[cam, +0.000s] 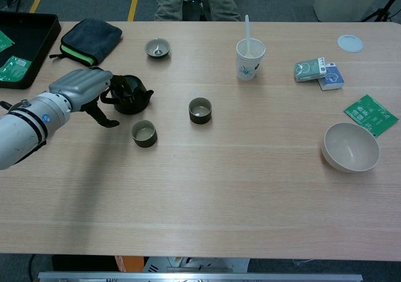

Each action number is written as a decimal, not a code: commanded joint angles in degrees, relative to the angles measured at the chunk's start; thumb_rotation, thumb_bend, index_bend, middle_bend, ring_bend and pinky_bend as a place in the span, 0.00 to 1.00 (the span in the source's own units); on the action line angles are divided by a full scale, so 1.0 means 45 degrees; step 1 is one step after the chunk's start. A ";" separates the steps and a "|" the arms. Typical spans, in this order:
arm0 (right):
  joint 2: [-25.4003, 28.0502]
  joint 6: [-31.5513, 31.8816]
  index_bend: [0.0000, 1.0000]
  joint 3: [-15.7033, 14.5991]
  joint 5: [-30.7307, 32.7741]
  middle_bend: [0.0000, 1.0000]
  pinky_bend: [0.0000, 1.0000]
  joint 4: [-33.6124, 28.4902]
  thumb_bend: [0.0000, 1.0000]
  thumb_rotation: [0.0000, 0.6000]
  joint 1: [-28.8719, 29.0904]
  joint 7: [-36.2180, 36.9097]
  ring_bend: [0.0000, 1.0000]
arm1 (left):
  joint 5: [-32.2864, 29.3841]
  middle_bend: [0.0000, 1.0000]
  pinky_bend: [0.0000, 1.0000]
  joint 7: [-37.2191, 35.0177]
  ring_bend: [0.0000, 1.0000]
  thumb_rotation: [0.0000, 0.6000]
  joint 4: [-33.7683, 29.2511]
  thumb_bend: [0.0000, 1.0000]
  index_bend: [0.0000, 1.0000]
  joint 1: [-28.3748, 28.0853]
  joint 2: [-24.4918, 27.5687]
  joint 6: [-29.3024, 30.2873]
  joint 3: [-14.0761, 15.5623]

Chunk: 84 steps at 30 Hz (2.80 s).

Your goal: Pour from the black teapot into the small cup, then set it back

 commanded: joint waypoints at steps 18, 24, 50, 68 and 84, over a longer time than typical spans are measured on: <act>0.0074 0.0043 0.31 -0.0061 0.0126 0.29 0.25 -0.0065 0.12 1.00 -0.0050 -0.0036 0.20 | -0.0217 0.34 0.07 0.0191 0.25 1.00 0.0066 0.19 0.29 0.0133 -0.0198 0.0084 0.0237; 0.0058 0.0024 0.31 -0.0067 0.0144 0.29 0.25 -0.0048 0.12 1.00 -0.0040 -0.0020 0.20 | -0.0303 0.34 0.07 0.0213 0.26 1.00 0.0218 0.19 0.31 0.0144 -0.0325 -0.0009 0.0298; -0.0002 -0.0032 0.31 0.0036 0.0373 0.29 0.25 0.0040 0.12 1.00 -0.0009 0.0007 0.20 | -0.0908 0.68 0.07 -0.0185 0.55 0.90 0.1276 0.19 0.57 -0.0127 -0.0518 -0.0924 0.0003; -0.0081 -0.0043 0.31 0.0120 0.0439 0.29 0.25 0.0144 0.12 1.00 0.0037 0.0125 0.20 | -0.1190 0.87 0.07 -0.0764 0.69 0.00 0.1712 0.14 0.75 -0.0387 -0.0189 -0.1484 -0.0362; -0.0076 -0.0022 0.31 0.0155 0.0419 0.29 0.25 0.0153 0.12 1.00 0.0066 0.0214 0.20 | -0.1191 0.99 0.07 -0.1498 0.80 0.17 0.1815 0.13 0.85 -0.0315 0.0091 -0.1235 -0.0748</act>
